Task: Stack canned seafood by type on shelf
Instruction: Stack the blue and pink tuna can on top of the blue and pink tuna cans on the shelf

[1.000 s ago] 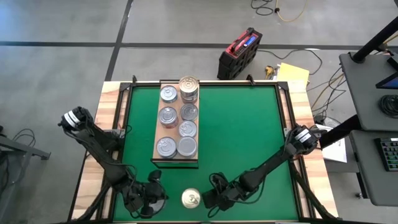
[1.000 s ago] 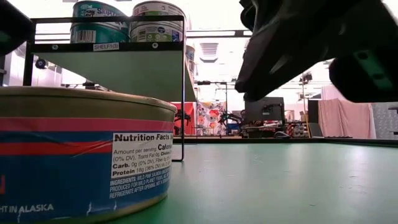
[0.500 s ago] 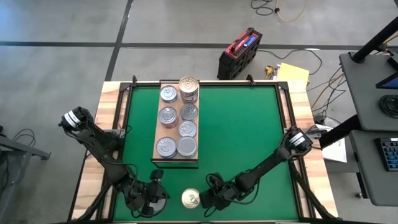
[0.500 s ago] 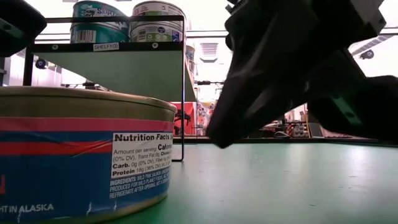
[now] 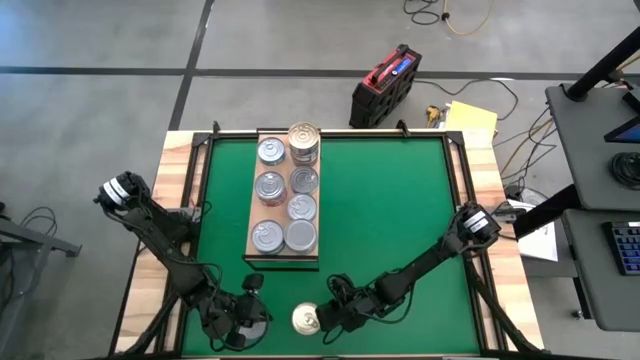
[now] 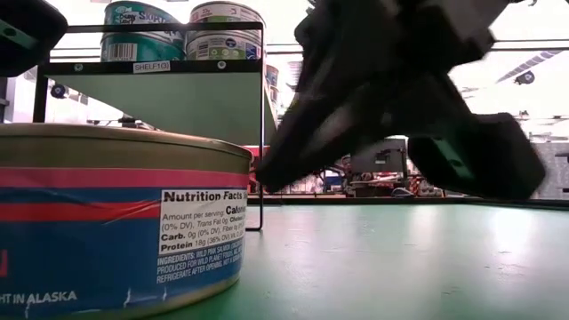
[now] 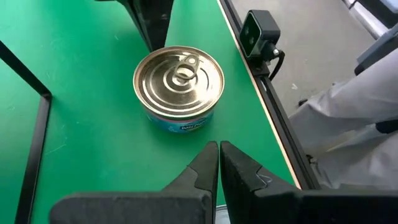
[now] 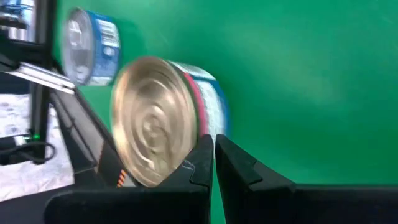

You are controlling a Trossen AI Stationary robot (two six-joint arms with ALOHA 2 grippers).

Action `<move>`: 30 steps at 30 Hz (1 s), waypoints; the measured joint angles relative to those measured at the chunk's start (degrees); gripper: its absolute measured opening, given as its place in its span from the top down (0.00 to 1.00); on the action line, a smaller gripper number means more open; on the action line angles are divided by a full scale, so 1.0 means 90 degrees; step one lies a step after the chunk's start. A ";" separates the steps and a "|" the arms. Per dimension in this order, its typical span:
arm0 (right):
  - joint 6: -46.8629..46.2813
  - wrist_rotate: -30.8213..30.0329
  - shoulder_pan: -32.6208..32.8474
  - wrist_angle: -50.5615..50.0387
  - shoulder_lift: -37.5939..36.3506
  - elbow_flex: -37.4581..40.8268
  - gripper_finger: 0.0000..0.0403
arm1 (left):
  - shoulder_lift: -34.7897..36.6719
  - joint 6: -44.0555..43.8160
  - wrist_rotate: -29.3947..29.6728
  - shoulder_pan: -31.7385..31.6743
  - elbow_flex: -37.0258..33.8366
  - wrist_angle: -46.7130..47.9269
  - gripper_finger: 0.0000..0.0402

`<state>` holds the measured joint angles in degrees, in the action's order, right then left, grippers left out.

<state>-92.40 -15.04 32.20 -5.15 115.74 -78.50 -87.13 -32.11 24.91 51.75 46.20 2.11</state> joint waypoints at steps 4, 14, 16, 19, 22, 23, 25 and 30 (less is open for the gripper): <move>0.0163 -0.0003 -0.0090 0.0137 0.0000 0.0000 0.98 | 0.0000 0.0016 -0.0002 0.0000 -0.0009 0.0110 1.00; 0.0267 -0.0064 -0.0132 0.0085 0.0000 0.0000 0.98 | 0.0000 0.0450 -0.0001 -0.0061 -0.0011 0.0153 1.00; 0.0262 -0.0118 -0.0130 0.0081 -0.0003 0.0000 0.98 | 0.0000 0.0499 -0.0001 -0.0063 -0.0013 0.0153 1.00; 0.0167 -0.0143 -0.0126 0.0088 -0.0052 0.0000 0.98 | 0.0000 0.0544 -0.0001 -0.0061 -0.0013 0.0225 1.00; 0.0101 -0.0157 -0.0100 0.0117 -0.0108 0.0000 0.98 | -0.0002 0.0835 0.0047 -0.0074 -0.0020 0.0259 1.00; 0.0099 -0.0156 -0.0089 0.0143 -0.0118 0.0000 0.98 | -0.0002 0.0967 0.0144 -0.0083 -0.0020 0.0246 1.00; 0.0099 -0.0154 -0.0077 0.0134 -0.0137 -0.0002 0.98 | -0.0002 0.1207 0.0309 -0.0118 -0.0020 0.0243 1.00; 0.0109 -0.0154 -0.0068 0.0138 -0.0141 -0.0088 0.98 | -0.0103 0.1864 0.0230 -0.0222 -0.0025 -0.0070 1.00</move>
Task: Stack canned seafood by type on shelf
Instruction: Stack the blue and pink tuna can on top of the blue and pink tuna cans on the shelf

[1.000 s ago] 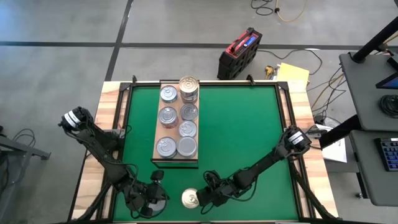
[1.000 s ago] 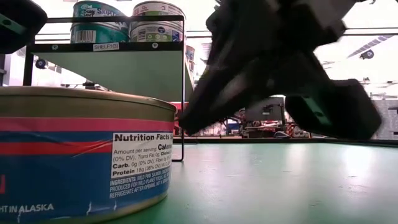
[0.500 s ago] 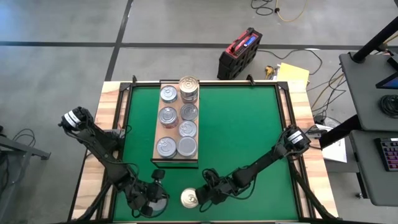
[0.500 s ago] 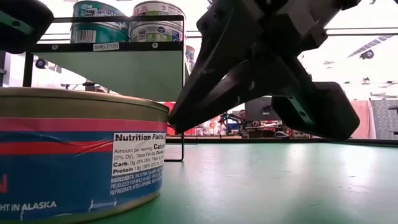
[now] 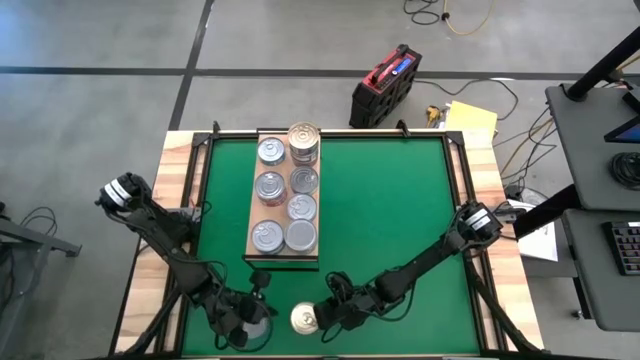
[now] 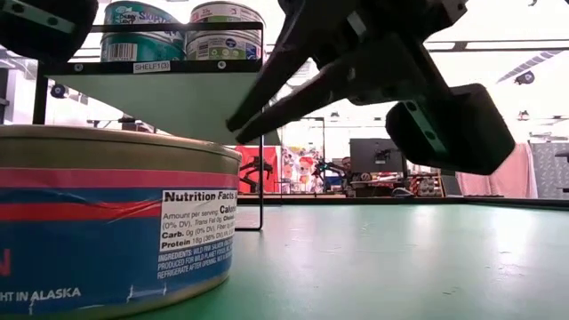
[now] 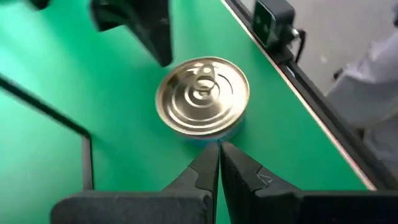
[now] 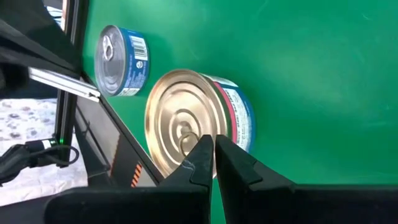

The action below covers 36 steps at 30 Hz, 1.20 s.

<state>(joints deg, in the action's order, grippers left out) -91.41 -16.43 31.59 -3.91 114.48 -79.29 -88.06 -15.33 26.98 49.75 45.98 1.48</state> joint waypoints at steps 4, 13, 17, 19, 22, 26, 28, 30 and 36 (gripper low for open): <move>0.0061 -0.0007 -0.0002 -0.0010 -0.0002 -0.0002 0.98 | -0.0279 0.0527 -0.0114 -0.0004 0.0086 -0.0234 1.00; 0.0129 -0.0032 -0.0002 -0.0047 -0.0002 -0.0002 0.98 | -0.0645 0.0825 -0.0244 -0.0043 0.0494 -0.0172 1.00; 0.0158 -0.0032 -0.0002 -0.0026 -0.0002 -0.0002 0.98 | -0.0645 0.0746 -0.0232 -0.0049 0.0466 -0.0159 1.00; 0.0160 -0.0033 -0.0002 -0.0027 -0.0002 -0.0002 0.98 | -0.0665 0.0878 -0.0177 -0.0071 0.0468 -0.0203 1.00; 0.0158 -0.0027 0.0003 -0.0012 -0.0002 -0.0002 0.98 | -0.0899 0.1340 -0.0210 -0.0101 0.0626 -0.0271 1.00; -0.0023 -0.0010 0.0049 -0.0001 -0.0005 -0.0002 0.98 | -0.1270 0.1642 -0.0434 -0.0100 0.1028 -0.0125 1.00; -0.0093 -0.0009 0.0087 -0.0001 -0.0005 -0.0002 0.98 | -0.1367 0.1605 -0.0548 -0.0098 0.1114 -0.0034 1.00; -0.0087 -0.0008 0.0117 0.0017 -0.0005 -0.0002 0.98 | -0.1383 0.1476 -0.0612 -0.0101 0.1111 -0.0004 1.00; 0.0042 -0.0021 0.0129 0.0403 0.0017 -0.0002 0.98 | -0.1379 0.1318 -0.0618 -0.0115 0.1078 -0.0021 1.00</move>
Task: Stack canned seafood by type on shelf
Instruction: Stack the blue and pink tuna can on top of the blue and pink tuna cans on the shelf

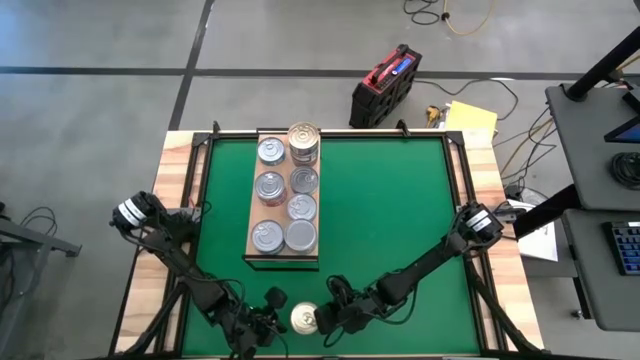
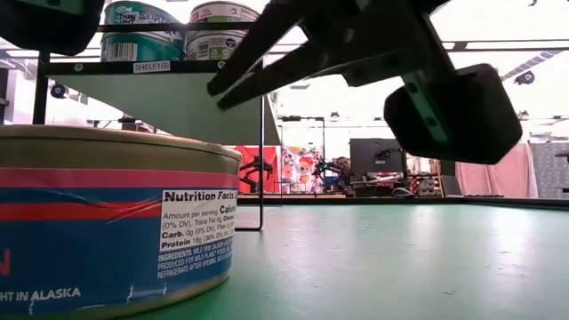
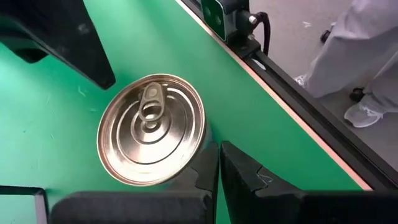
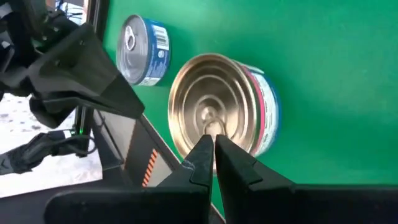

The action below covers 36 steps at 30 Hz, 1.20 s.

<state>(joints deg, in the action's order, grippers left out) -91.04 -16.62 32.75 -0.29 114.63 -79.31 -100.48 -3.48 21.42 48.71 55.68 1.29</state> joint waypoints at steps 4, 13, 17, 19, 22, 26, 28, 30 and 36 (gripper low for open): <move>0.0014 -0.0044 -0.0017 -0.0070 0.0069 0.0001 0.98 | -0.0023 -0.0072 0.0001 -0.0044 0.0000 -0.0030 1.00; -0.0028 -0.0161 -0.0029 -0.0285 0.0070 0.0002 0.98 | -0.0040 -0.0077 -0.0166 -0.0110 -0.0013 -0.0104 1.00; -0.0016 -0.0159 -0.0029 -0.0403 0.0070 0.0002 0.98 | -0.0041 -0.0077 -0.0168 -0.0129 -0.0056 -0.0149 1.00; -0.0052 -0.0159 -0.0029 -0.0523 0.0070 0.0002 0.98 | -0.0042 -0.0079 -0.0166 -0.0134 -0.0070 -0.0183 1.00; -0.0100 -0.0156 -0.0029 -0.0661 0.0070 0.0002 0.98 | -0.0041 -0.0101 -0.0169 -0.0144 -0.0076 -0.0193 1.00; -0.0100 -0.0158 -0.0029 -0.0674 0.0070 0.0002 0.98 | -0.0041 -0.0102 -0.0197 -0.0158 -0.0083 -0.0193 1.00; -0.0101 -0.0157 -0.0029 -0.0681 0.0070 0.0002 0.98 | -0.0040 -0.0103 -0.0277 -0.0175 -0.0083 -0.0193 1.00; -0.0102 -0.0156 -0.0029 -0.0680 0.0053 0.0002 0.98 | -0.0041 -0.0103 -0.0325 -0.0192 -0.0083 -0.0191 1.00; -0.0117 -0.0156 -0.0029 -0.0563 -0.0099 0.0005 0.98 | -0.0001 0.0062 -0.0262 -0.0194 -0.0095 -0.0188 1.00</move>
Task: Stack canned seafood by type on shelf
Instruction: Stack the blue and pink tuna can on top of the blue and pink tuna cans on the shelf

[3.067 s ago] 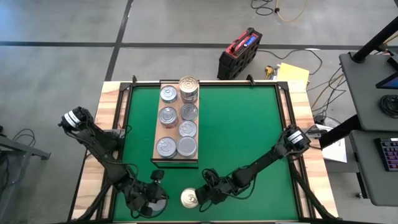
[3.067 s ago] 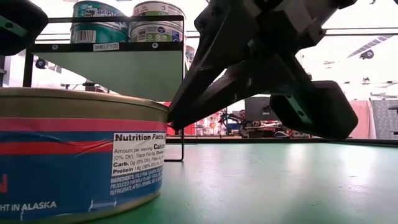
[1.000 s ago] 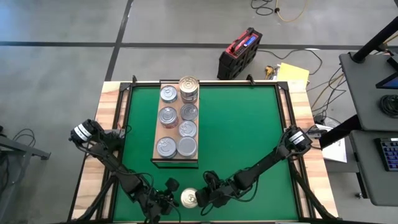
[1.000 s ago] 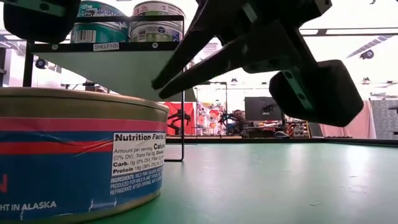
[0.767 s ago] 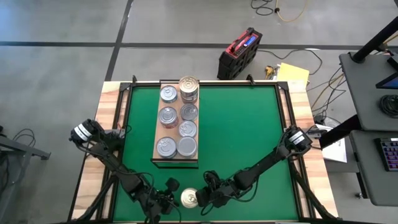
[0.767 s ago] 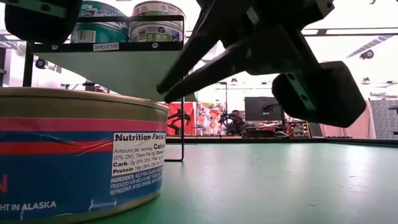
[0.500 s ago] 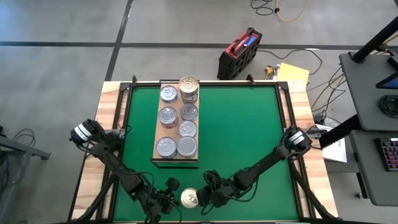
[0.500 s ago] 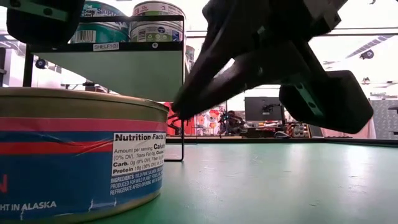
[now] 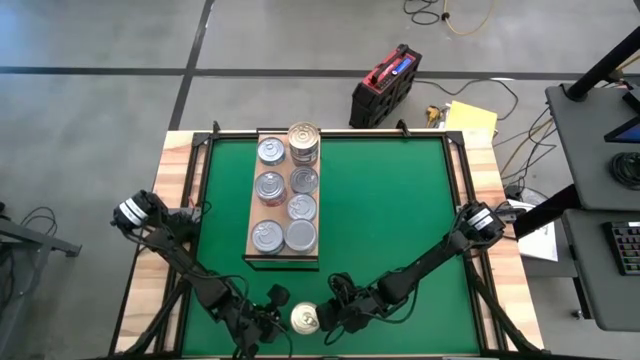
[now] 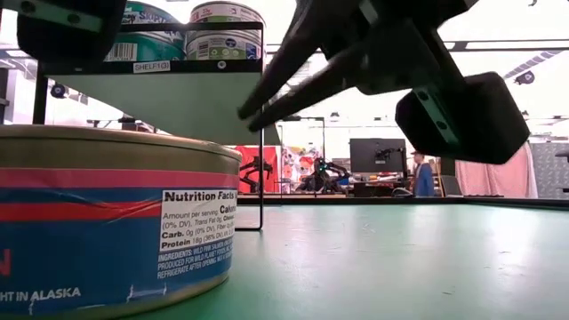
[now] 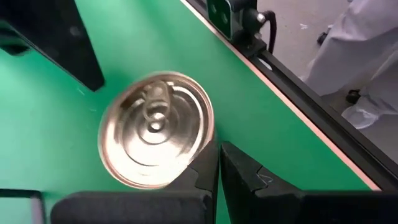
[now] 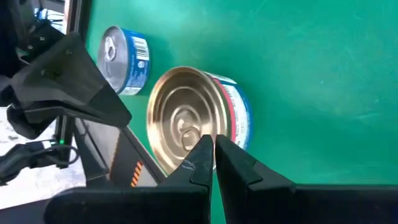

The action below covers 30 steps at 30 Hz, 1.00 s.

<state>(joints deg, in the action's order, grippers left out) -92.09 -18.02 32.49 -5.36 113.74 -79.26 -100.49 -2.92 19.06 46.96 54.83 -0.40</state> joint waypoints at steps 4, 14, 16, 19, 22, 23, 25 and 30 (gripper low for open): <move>0.0018 0.0005 0.0000 -0.0038 -0.0020 0.0000 0.98 | 0.0027 0.0397 0.0238 0.0001 0.0129 0.0071 1.00; 0.0058 0.0002 -0.0032 -0.0309 -0.0020 0.0000 0.98 | 0.0008 0.0533 0.0358 -0.0121 0.0170 0.0203 1.00; 0.0063 0.0002 -0.0051 -0.0367 -0.0020 0.0000 0.98 | 0.0118 0.0412 0.0658 -0.0051 0.0170 0.0301 1.00; 0.0083 0.0002 -0.0056 -0.0370 -0.0020 0.0000 0.98 | 0.0254 0.0215 0.0854 0.0003 0.0117 0.0272 1.00; 0.0181 0.0000 -0.0064 -0.0373 -0.0020 0.0001 0.98 | 0.0277 -0.0040 0.0902 -0.0002 -0.0142 -0.0213 1.00; 0.0199 0.0002 -0.0073 -0.0375 -0.0020 0.0002 0.98 | 0.0301 -0.0107 0.0965 -0.0002 -0.0262 -0.0540 1.00; 0.0260 0.0002 -0.0073 -0.0375 -0.0020 0.0002 0.98 | 0.0370 -0.0216 0.1087 0.0002 -0.0472 -0.1329 1.00; 0.0589 0.0236 -0.0084 -0.0376 -0.0020 0.0002 0.98 | 0.0393 -0.0348 0.1110 0.0005 -0.0899 -0.3253 1.00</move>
<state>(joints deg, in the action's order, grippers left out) -86.79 -15.90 31.73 -8.74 113.56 -79.24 -96.95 -6.04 29.06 47.00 46.74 -29.68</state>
